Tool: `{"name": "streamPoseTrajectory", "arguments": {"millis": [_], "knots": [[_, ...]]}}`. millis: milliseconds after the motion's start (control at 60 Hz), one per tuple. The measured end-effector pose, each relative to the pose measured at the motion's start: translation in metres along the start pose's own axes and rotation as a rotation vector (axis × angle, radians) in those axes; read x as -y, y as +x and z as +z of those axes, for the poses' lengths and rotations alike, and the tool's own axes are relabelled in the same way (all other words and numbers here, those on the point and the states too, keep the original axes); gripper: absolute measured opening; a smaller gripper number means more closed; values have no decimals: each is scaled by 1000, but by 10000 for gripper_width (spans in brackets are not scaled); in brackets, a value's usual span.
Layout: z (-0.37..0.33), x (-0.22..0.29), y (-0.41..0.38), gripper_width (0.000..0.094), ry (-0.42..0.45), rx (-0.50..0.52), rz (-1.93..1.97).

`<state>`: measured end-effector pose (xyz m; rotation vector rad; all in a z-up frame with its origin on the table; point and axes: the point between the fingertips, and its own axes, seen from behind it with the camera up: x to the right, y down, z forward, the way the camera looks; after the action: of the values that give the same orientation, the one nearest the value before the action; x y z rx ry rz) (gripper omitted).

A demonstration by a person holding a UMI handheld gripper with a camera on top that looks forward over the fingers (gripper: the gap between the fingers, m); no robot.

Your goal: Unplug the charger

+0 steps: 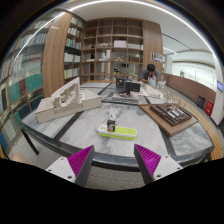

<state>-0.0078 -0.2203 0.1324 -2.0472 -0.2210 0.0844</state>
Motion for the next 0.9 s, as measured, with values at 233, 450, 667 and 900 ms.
{"name": "streamPoseTrajectory", "arguments": {"millis": [233,450,667,900], "knots": [[97,8,-13,817,-4,34,-14],[210,21,-24,818,23,-8,-40],[274,26,-8,659,54,-82,-6],[282,34,0,211,65,-60,94]]}}
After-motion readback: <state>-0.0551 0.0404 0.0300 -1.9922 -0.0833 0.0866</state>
